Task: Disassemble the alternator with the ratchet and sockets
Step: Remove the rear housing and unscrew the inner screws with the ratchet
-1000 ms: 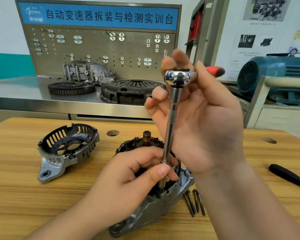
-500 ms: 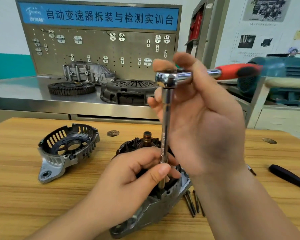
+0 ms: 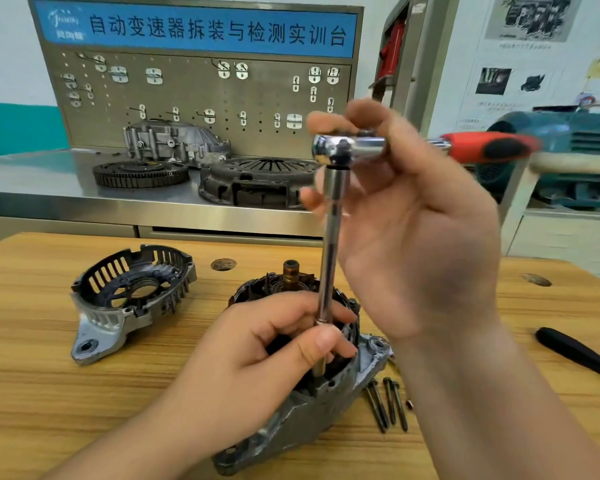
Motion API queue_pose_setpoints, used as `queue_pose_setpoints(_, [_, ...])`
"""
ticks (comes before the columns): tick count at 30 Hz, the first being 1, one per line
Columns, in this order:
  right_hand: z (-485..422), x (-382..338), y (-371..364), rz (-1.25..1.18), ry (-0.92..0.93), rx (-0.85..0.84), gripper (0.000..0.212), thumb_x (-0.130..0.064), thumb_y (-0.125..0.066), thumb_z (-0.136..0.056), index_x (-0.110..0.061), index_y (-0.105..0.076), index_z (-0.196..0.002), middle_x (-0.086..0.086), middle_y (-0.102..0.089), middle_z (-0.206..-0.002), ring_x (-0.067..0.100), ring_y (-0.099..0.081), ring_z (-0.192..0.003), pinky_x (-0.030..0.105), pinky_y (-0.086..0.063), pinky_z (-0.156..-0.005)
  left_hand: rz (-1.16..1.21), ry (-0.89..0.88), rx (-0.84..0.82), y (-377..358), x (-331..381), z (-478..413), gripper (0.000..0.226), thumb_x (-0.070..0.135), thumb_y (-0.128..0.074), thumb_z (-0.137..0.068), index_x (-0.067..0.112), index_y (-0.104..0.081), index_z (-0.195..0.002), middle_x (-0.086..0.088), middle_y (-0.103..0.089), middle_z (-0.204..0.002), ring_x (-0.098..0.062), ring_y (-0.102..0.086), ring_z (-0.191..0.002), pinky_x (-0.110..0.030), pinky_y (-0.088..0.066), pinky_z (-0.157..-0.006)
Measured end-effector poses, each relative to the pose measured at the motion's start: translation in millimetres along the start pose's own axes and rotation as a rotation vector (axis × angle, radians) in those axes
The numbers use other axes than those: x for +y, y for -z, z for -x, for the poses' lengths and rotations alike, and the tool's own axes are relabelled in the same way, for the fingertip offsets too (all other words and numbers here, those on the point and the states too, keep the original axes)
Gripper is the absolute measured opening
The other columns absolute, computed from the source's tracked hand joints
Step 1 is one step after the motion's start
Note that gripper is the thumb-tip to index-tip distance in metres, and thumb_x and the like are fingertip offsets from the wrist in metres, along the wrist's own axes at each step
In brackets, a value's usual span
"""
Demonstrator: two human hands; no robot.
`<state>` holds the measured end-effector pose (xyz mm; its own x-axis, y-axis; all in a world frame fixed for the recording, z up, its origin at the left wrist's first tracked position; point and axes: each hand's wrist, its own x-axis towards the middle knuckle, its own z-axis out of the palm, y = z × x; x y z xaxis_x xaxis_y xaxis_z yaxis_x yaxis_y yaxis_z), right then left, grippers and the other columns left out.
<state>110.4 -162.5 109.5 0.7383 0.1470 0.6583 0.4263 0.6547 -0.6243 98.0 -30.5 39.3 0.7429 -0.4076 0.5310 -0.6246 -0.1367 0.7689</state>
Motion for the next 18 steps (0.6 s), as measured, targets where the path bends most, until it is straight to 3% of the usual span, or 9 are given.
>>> queue_pose_setpoints(2, [-0.8, -1.3, 2.5, -0.227, -0.169, -0.07, 0.019, -0.026, -0.047, -0.086, -0.015, -0.06, -0.094, -0.002, -0.071, -0.085, 0.013, -0.056, -0.069, 0.031, -0.047, -0.075, -0.002, -0.008, -0.003, -0.7, 0.0, 0.0, 0.021, 0.038, -0.056, -0.082, 0.031, -0.067, -0.099, 0.012, -0.074, -0.08, -0.004, -0.069, -0.078, -0.013, -0.05, -0.071])
queue_pose_setpoints(5, [1.5, 0.8, 1.8, -0.169, -0.115, -0.08, 0.017, -0.024, -0.046, -0.089, -0.016, -0.06, -0.092, 0.001, -0.067, -0.086, 0.014, -0.054, -0.071, 0.029, -0.045, -0.075, 0.006, -0.008, 0.026, -1.1, 0.3, 0.7, 0.018, 0.037, -0.06, -0.079, 0.025, -0.068, -0.09, 0.006, -0.073, -0.075, -0.006, -0.067, -0.072, -0.014, -0.05, -0.067])
queue_pose_setpoints(9, [3.9, 3.2, -2.8, 0.578, 0.482, -0.064, 0.009, -0.005, -0.049, -0.093, -0.01, -0.056, -0.096, 0.009, -0.061, -0.089, 0.005, -0.055, -0.074, 0.016, -0.044, -0.07, -0.009, 0.01, 0.05, -0.5, 0.0, 0.2, 0.022, 0.04, -0.061, -0.077, 0.023, -0.069, -0.089, 0.007, -0.073, -0.076, -0.006, -0.068, -0.075, -0.012, -0.05, -0.07])
queue_pose_setpoints(11, [4.6, 5.7, -0.5, 0.774, 0.652, -0.067, 0.012, -0.003, -0.048, -0.093, -0.009, -0.054, -0.101, 0.013, -0.061, -0.091, 0.005, -0.055, -0.074, 0.017, -0.044, -0.07, 0.013, 0.019, 0.039, 0.4, -0.3, 0.0, 0.023, 0.04, -0.061, -0.078, 0.024, -0.069, -0.092, 0.006, -0.074, -0.077, -0.006, -0.069, -0.076, -0.013, -0.051, -0.071])
queue_pose_setpoints(13, [4.3, 3.7, -1.7, 0.63, 0.517, -0.027, 0.009, -0.006, -0.05, -0.093, -0.01, -0.057, -0.095, 0.011, -0.063, -0.09, 0.009, -0.057, -0.076, 0.019, -0.046, -0.07, 0.02, 0.024, 0.019, 1.4, -0.6, 0.1, 0.024, 0.041, -0.059, -0.08, 0.028, -0.068, -0.098, 0.008, -0.074, -0.08, -0.005, -0.069, -0.078, -0.014, -0.052, -0.071])
queue_pose_setpoints(16, [1.3, -1.0, -0.3, 0.075, 0.046, 0.002, 0.013, -0.02, -0.05, -0.088, -0.015, -0.062, -0.089, 0.006, -0.068, -0.091, 0.013, -0.057, -0.075, 0.024, -0.047, -0.07, 0.033, 0.034, -0.026, 2.5, -0.6, 0.8, 0.026, 0.042, -0.054, -0.083, 0.034, -0.066, -0.105, 0.012, -0.074, -0.086, -0.005, -0.069, -0.083, -0.014, -0.051, -0.074])
queue_pose_setpoints(18, [0.0, -0.1, 5.1, -0.173, -0.127, -0.006, 0.016, -0.026, -0.05, -0.086, -0.016, -0.061, -0.092, -0.001, -0.072, -0.088, 0.011, -0.06, -0.069, 0.029, -0.047, -0.071, 0.012, 0.019, -0.039, 1.9, -0.2, 0.4, 0.024, 0.039, -0.054, -0.083, 0.031, -0.067, -0.102, 0.012, -0.074, -0.084, -0.005, -0.069, -0.084, -0.014, -0.05, -0.076])
